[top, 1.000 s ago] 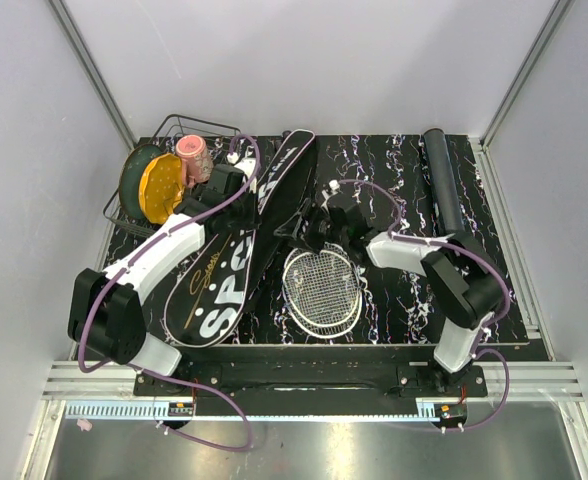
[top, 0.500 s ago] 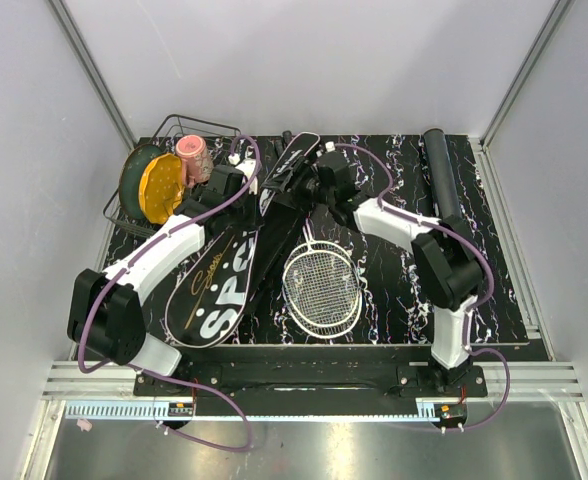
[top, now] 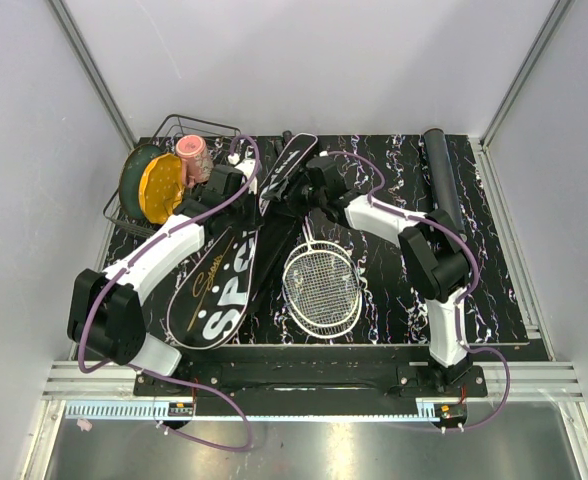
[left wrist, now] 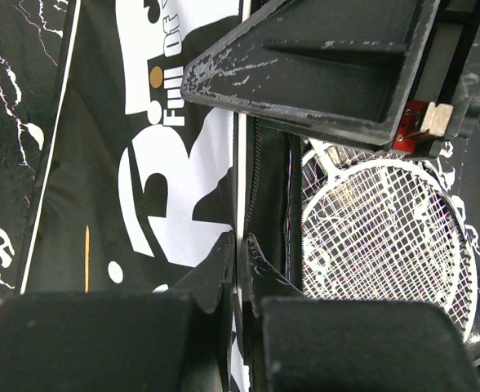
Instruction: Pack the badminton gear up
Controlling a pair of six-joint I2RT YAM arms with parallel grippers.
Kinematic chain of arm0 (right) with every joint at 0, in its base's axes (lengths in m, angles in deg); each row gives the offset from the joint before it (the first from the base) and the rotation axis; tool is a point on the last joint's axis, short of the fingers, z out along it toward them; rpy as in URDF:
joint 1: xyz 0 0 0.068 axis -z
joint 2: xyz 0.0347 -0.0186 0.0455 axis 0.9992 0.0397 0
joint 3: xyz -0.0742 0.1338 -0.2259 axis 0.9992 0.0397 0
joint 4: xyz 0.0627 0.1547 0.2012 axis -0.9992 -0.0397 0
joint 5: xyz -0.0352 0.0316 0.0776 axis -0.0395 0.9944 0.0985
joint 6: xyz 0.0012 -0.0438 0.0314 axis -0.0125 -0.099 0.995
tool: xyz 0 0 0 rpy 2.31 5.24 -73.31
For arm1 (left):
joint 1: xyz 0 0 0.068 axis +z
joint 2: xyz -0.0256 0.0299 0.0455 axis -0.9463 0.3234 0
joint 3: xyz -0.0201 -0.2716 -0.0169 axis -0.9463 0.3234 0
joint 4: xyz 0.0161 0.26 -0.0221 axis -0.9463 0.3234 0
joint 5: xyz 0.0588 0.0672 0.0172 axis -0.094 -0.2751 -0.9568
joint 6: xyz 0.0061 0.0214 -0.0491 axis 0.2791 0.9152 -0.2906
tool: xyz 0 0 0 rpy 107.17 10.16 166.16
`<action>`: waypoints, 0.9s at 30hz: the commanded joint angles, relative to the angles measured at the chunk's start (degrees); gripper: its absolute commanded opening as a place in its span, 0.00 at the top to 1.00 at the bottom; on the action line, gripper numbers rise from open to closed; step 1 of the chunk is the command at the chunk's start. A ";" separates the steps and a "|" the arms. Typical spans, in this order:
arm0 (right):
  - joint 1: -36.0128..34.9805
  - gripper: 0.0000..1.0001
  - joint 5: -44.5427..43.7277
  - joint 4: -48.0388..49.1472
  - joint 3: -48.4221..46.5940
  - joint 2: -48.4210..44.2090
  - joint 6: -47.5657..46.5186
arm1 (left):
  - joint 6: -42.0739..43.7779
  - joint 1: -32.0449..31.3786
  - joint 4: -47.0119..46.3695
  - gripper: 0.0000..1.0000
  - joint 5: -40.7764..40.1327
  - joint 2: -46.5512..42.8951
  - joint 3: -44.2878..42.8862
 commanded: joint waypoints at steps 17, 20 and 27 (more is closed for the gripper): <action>-1.95 1.00 4.80 5.04 -5.23 -0.96 15.21 | 2.44 -0.82 -3.10 0.59 -6.24 0.17 -0.49; -2.04 1.00 3.74 5.13 -4.61 -1.67 17.06 | 3.50 -1.78 -2.57 0.52 -9.66 1.40 -0.75; -2.48 0.97 4.52 6.97 -2.95 -2.90 17.25 | 4.99 -2.23 -1.25 0.86 -14.06 4.13 -2.86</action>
